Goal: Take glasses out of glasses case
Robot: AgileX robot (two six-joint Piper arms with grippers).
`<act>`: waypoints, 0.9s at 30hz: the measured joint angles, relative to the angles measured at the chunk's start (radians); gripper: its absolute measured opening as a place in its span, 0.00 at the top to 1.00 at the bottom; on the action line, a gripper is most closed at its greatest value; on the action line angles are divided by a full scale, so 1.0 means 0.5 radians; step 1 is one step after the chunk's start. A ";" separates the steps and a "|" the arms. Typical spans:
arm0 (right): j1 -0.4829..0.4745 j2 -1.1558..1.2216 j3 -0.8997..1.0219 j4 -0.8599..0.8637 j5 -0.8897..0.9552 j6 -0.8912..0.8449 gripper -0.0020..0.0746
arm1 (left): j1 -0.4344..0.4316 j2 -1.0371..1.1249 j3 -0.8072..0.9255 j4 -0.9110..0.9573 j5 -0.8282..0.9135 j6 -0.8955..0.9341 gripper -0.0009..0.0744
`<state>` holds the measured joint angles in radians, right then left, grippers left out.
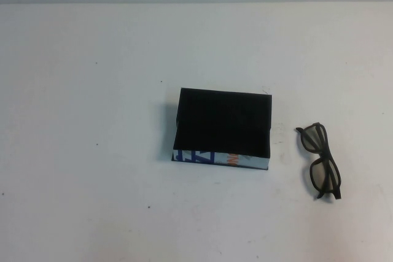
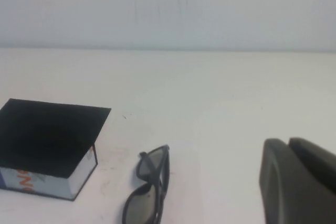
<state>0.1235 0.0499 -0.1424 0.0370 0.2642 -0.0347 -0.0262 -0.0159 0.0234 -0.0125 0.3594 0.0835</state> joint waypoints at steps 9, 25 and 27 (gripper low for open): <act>-0.021 -0.114 0.338 0.016 -0.020 0.196 0.99 | 0.000 0.000 0.000 0.000 0.000 0.000 0.99; -0.012 -0.114 0.338 0.028 0.095 0.204 0.99 | 0.000 0.000 0.000 0.000 0.000 0.000 0.99; -0.012 -0.114 0.338 0.028 0.095 0.204 0.99 | 0.000 0.000 0.000 0.000 0.000 0.000 0.99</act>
<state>0.1174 -0.0070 0.0265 0.0509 0.3119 0.0674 -0.0262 -0.0159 0.0234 -0.0125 0.3594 0.0835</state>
